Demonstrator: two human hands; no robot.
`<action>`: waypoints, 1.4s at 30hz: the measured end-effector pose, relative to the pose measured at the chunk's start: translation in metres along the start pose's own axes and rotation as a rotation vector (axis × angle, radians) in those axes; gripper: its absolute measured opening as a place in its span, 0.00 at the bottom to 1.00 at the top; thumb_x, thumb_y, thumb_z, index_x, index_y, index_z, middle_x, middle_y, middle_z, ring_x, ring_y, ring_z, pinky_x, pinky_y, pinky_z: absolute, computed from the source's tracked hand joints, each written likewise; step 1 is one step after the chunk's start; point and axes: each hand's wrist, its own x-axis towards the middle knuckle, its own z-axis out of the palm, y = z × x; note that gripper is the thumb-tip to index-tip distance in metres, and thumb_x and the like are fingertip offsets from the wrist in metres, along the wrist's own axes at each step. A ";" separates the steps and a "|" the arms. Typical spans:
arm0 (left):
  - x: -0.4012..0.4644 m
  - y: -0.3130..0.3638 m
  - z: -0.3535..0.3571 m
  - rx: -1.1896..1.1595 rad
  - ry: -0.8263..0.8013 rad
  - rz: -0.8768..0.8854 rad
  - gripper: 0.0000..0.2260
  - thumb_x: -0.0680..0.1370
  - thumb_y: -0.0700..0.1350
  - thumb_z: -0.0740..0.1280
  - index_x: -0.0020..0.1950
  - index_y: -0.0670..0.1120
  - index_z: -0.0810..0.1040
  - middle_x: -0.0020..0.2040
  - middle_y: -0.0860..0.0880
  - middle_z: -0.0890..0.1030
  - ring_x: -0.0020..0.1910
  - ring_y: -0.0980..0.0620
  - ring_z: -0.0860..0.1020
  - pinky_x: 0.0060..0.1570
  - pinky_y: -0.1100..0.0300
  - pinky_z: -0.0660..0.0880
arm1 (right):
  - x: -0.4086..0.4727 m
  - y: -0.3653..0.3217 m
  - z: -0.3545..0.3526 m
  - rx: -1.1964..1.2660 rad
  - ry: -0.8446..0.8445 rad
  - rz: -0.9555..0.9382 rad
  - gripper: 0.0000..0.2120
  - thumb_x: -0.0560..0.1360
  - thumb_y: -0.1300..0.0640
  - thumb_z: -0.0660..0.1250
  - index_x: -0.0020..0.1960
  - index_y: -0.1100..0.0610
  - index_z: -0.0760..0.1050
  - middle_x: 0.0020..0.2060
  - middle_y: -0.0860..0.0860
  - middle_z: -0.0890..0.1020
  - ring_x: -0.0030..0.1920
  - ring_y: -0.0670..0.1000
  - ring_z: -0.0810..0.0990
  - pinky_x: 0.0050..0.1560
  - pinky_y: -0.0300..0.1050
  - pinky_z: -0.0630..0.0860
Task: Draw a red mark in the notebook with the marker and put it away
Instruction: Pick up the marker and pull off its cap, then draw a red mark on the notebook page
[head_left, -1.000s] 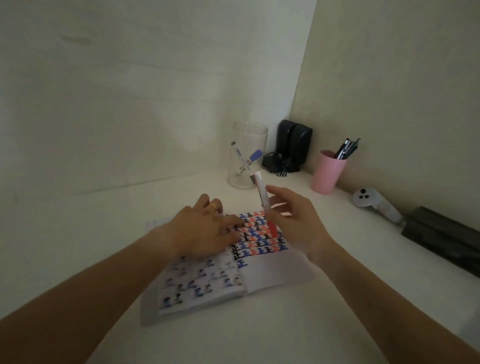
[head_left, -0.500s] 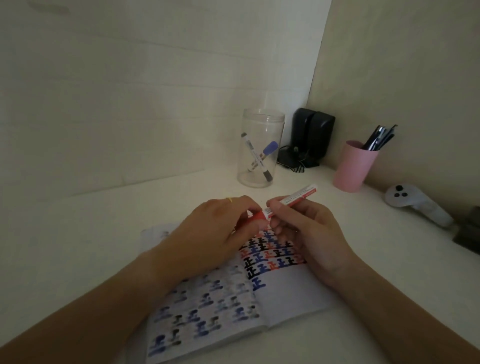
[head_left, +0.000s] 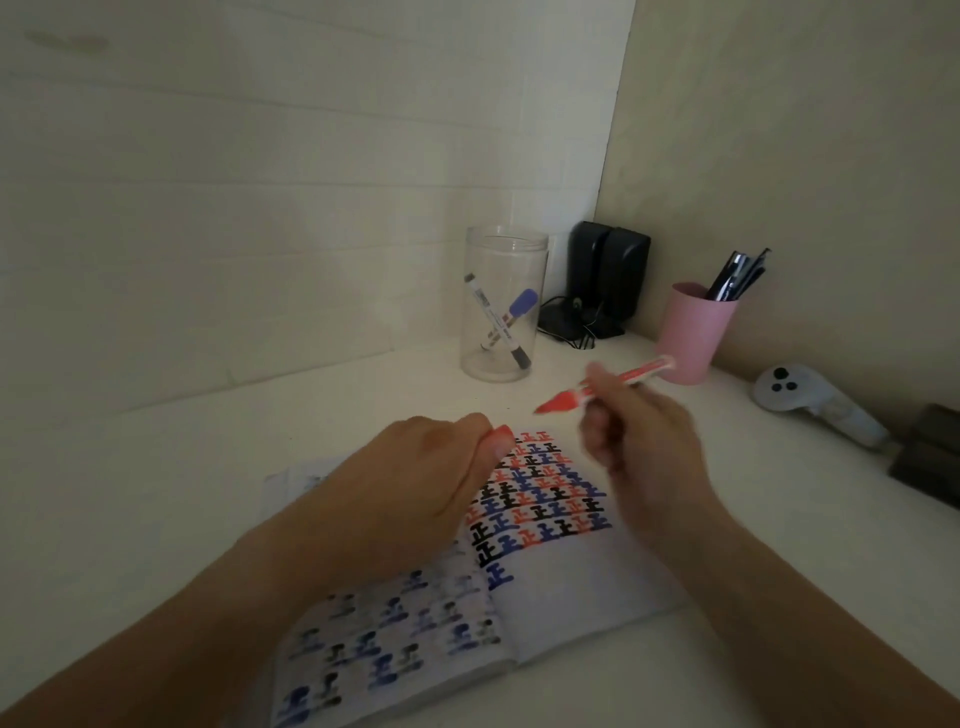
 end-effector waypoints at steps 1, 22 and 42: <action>-0.003 -0.002 -0.004 0.005 0.018 -0.006 0.15 0.82 0.55 0.43 0.49 0.52 0.67 0.39 0.53 0.72 0.34 0.53 0.73 0.39 0.62 0.69 | 0.004 -0.003 -0.009 -0.012 0.070 -0.014 0.13 0.79 0.56 0.68 0.36 0.58 0.80 0.25 0.50 0.76 0.27 0.48 0.69 0.26 0.38 0.67; -0.009 -0.050 0.021 -0.172 -0.181 0.030 0.16 0.77 0.63 0.66 0.60 0.57 0.81 0.60 0.57 0.80 0.59 0.59 0.75 0.59 0.52 0.75 | -0.045 -0.011 -0.013 -0.266 -0.337 0.171 0.06 0.66 0.65 0.74 0.42 0.63 0.83 0.30 0.57 0.80 0.29 0.51 0.77 0.26 0.38 0.72; -0.002 -0.048 0.010 -0.122 -0.165 0.080 0.16 0.76 0.65 0.66 0.57 0.58 0.82 0.58 0.60 0.81 0.56 0.60 0.76 0.56 0.51 0.77 | -0.063 0.010 -0.017 -0.586 -0.302 -0.104 0.05 0.70 0.67 0.75 0.39 0.58 0.84 0.30 0.52 0.84 0.31 0.49 0.81 0.32 0.39 0.76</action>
